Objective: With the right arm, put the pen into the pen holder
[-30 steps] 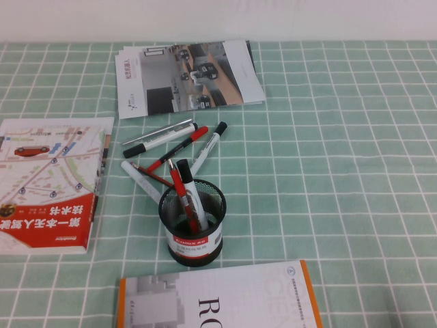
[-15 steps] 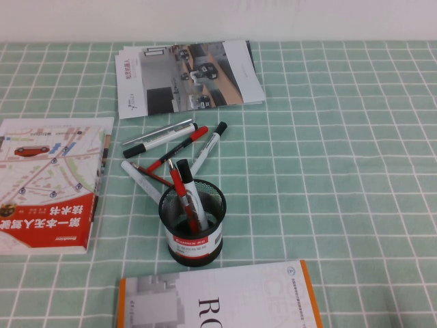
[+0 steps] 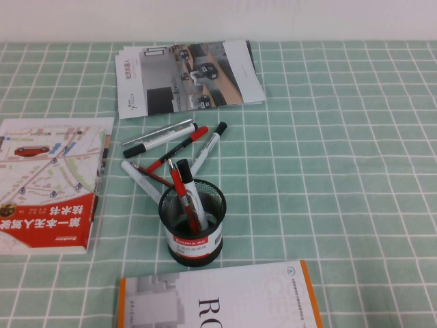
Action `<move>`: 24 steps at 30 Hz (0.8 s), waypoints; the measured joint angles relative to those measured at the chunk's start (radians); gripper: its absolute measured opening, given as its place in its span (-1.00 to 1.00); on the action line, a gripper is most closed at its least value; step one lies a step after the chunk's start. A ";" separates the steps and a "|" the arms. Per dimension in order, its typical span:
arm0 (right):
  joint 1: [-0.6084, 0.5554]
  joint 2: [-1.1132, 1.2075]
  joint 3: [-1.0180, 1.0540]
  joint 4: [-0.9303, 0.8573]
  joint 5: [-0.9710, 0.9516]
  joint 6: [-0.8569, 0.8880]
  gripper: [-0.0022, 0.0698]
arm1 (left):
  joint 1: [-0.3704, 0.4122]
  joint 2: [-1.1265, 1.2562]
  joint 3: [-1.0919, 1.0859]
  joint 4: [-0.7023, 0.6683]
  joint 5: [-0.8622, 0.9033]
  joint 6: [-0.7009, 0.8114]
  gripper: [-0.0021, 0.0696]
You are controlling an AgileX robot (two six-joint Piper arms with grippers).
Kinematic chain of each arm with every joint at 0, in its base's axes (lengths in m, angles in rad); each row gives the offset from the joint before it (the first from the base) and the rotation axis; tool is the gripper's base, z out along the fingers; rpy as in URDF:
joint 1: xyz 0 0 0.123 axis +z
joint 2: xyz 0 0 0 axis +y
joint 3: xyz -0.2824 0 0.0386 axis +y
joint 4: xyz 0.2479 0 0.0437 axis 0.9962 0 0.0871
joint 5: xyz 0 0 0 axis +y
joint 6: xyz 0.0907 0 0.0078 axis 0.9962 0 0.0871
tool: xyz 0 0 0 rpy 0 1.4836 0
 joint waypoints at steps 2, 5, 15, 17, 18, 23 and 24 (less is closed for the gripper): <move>0.000 0.000 0.000 0.171 -0.070 0.000 -0.99 | 0.000 0.000 0.000 0.000 0.000 0.000 -0.95; 0.000 0.000 0.000 0.305 -0.177 -0.016 -0.99 | 0.000 0.000 0.000 0.000 0.000 0.000 -0.95; 0.000 0.206 -0.154 0.401 0.062 -0.024 -0.99 | 0.000 0.000 0.000 0.000 0.000 0.000 -0.95; 0.000 0.305 -0.236 0.385 0.134 -0.024 -0.99 | 0.000 0.000 0.000 0.000 0.000 0.000 -0.95; 0.000 0.364 -0.281 0.364 0.177 -0.025 -0.99 | 0.000 0.000 0.000 0.000 0.000 0.000 -0.95; 0.000 0.652 -0.498 0.209 0.394 -0.025 -0.99 | 0.000 0.000 0.000 0.000 0.000 0.000 -0.95; 0.000 0.711 -0.546 0.184 0.434 -0.025 -0.99 | 0.000 0.000 0.000 0.000 0.000 0.000 -0.95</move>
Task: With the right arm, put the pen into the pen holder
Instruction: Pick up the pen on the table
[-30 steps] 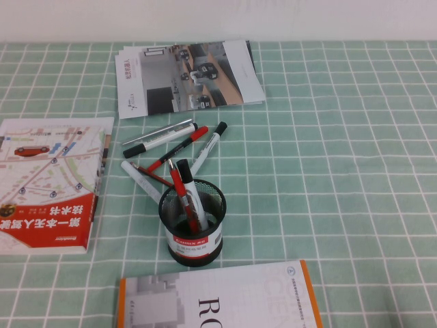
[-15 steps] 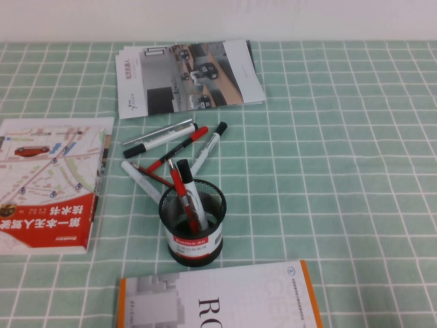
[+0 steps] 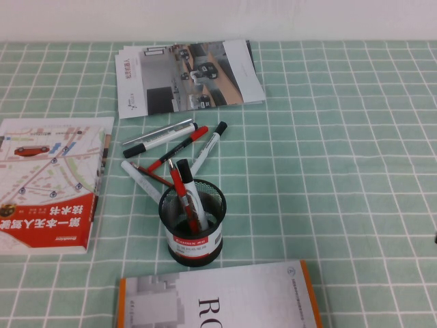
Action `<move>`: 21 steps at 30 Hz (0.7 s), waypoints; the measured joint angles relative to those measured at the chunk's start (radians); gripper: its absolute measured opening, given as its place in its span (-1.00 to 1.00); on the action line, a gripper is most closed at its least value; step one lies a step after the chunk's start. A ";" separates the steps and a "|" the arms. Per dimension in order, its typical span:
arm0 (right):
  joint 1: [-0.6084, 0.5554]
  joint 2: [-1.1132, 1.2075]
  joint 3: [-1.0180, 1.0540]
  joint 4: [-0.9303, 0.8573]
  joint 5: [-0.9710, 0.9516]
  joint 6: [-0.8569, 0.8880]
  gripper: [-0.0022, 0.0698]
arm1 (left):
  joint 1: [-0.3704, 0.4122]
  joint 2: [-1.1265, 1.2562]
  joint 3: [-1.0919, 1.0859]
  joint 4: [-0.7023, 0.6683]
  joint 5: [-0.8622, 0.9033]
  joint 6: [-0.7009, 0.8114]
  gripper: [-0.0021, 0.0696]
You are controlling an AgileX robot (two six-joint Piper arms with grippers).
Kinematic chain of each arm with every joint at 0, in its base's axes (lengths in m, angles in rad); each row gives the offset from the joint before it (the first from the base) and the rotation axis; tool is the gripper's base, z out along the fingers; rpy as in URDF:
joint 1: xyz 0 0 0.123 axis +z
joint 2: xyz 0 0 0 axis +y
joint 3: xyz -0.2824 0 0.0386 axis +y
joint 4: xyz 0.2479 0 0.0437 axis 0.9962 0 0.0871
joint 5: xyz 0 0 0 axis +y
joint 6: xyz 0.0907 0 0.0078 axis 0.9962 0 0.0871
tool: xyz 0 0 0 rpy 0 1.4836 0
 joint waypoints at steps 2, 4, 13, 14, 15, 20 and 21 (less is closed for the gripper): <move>0.000 0.103 -0.094 -0.033 0.061 0.000 -0.99 | 0.000 0.000 0.000 0.000 0.000 0.000 -0.95; 0.000 0.202 -0.174 -0.064 0.108 0.000 -0.99 | 0.000 0.000 0.000 0.000 0.000 0.000 -0.95; 0.047 0.600 -0.519 -0.150 0.194 0.012 -0.99 | 0.000 0.000 0.000 0.000 0.000 0.000 -0.95; 0.070 0.642 -0.558 -0.168 0.195 0.029 -0.99 | 0.000 0.000 0.000 0.000 0.000 0.000 -0.95; 0.097 0.683 -0.599 -0.194 0.198 0.052 -0.99 | 0.000 0.000 0.000 0.000 0.000 0.000 -0.95; 0.212 0.880 -0.792 -0.305 0.219 0.169 -0.99 | 0.000 0.000 0.000 0.000 0.000 0.000 -0.95; 0.229 0.920 -0.837 -0.314 0.226 0.189 -0.99 | 0.000 0.000 0.000 0.000 0.000 0.000 -0.95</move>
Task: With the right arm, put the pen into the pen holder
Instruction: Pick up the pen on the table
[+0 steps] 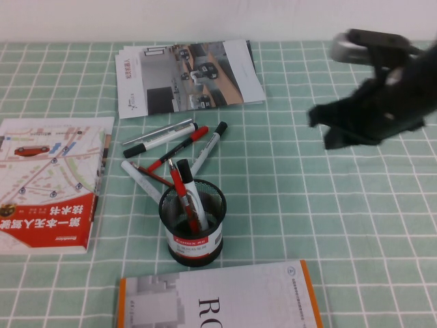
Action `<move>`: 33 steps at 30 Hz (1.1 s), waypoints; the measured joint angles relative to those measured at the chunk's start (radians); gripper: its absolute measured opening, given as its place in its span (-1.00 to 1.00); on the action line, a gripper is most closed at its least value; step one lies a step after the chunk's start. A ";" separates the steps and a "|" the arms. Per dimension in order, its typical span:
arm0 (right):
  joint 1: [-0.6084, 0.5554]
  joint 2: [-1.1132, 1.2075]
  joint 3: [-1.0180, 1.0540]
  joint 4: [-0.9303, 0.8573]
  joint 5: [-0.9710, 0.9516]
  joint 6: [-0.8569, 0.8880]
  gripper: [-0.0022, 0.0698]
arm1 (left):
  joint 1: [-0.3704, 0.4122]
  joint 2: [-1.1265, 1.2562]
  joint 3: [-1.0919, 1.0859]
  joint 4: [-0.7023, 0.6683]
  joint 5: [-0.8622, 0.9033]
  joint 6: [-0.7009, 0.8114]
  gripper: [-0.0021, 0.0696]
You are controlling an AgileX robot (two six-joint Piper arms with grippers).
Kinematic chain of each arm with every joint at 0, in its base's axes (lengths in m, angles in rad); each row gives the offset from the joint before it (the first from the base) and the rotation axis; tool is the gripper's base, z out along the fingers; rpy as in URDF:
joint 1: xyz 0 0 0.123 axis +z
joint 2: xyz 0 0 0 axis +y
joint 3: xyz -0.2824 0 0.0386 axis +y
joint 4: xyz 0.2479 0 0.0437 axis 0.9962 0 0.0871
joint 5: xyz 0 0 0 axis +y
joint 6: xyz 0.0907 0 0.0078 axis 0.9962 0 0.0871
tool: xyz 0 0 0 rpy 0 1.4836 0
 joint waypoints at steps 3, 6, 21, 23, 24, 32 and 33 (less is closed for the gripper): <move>0.050 0.111 -0.139 -0.031 0.024 0.054 -0.99 | 0.000 0.000 0.000 0.000 0.000 0.000 -0.95; 0.097 0.223 -0.270 -0.056 0.061 0.101 -0.99 | 0.000 0.000 0.000 0.000 0.000 0.000 -0.95; 0.247 0.725 -0.884 -0.085 0.202 0.291 -0.74 | 0.000 0.000 0.000 0.000 0.000 0.000 -0.95; 0.251 0.767 -0.949 -0.085 0.216 0.300 -0.63 | 0.000 0.000 0.000 0.000 0.000 0.000 -0.95; 0.253 0.788 -0.975 -0.085 0.223 0.302 -0.56 | 0.000 0.000 0.000 0.000 0.000 0.000 -0.95; 0.257 0.863 -1.058 -0.112 0.228 0.403 0.16 | 0.000 0.000 0.000 0.000 0.000 0.000 -0.95; 0.259 0.865 -1.058 -0.120 0.228 0.413 0.19 | 0.000 0.000 0.000 0.000 0.000 0.000 -0.95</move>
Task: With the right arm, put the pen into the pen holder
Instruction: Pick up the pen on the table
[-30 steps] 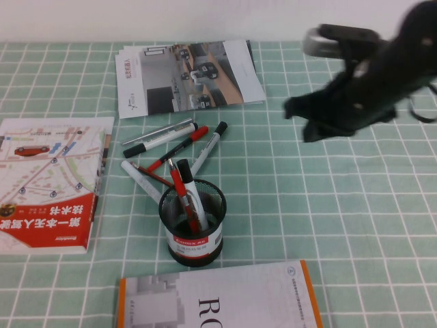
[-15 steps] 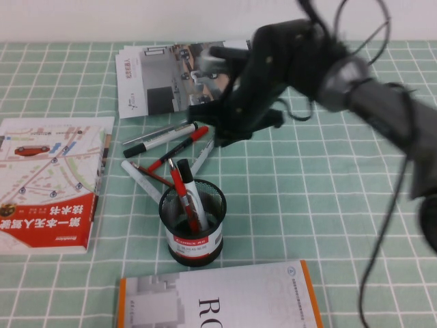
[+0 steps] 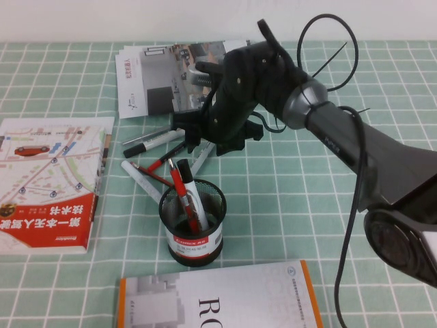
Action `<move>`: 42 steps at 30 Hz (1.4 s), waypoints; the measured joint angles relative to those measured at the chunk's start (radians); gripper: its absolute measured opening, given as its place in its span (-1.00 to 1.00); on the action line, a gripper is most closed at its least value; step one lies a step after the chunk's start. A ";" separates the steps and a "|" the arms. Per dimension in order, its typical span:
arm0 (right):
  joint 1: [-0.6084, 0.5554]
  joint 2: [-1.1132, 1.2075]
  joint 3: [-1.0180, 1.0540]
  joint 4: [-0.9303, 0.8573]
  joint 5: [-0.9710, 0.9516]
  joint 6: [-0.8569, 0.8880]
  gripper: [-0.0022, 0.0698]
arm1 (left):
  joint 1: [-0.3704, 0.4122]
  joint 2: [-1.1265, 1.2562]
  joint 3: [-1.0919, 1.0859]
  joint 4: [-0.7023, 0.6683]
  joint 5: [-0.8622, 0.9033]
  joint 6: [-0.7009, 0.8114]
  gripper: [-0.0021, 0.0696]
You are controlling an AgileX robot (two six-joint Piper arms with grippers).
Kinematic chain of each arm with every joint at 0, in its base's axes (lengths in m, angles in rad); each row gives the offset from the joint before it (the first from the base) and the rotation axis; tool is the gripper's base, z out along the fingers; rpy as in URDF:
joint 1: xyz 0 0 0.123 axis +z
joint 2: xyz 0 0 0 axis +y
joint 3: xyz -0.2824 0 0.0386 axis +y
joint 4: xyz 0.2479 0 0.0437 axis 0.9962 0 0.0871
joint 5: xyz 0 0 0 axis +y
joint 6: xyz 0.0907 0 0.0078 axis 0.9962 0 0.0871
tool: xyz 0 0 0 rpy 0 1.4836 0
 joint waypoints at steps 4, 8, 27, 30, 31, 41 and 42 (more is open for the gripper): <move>0.002 0.008 -0.004 -0.041 -0.003 0.018 0.25 | 0.000 0.000 0.000 0.000 0.000 0.000 -0.95; 0.004 0.023 -0.008 -0.079 -0.019 0.021 0.26 | 0.000 0.000 0.000 0.000 0.000 0.000 -0.95; 0.011 0.049 -0.019 -0.119 0.040 -0.093 -0.63 | 0.000 0.000 0.000 0.000 0.000 0.000 -0.95; 0.009 0.049 -0.020 -0.119 0.059 -0.118 -0.63 | 0.000 0.000 0.000 0.000 0.000 0.000 -0.95; 0.008 0.049 -0.020 -0.119 0.067 -0.128 -0.63 | 0.000 0.000 0.000 0.000 0.000 0.000 -0.95; -0.010 -0.036 -0.018 -0.172 0.145 -0.211 -0.63 | 0.000 0.000 0.000 0.000 0.000 0.000 -0.95; -0.010 -0.057 -0.018 -0.174 0.146 -0.221 -0.63 | 0.000 0.000 0.000 0.000 0.000 0.000 -0.95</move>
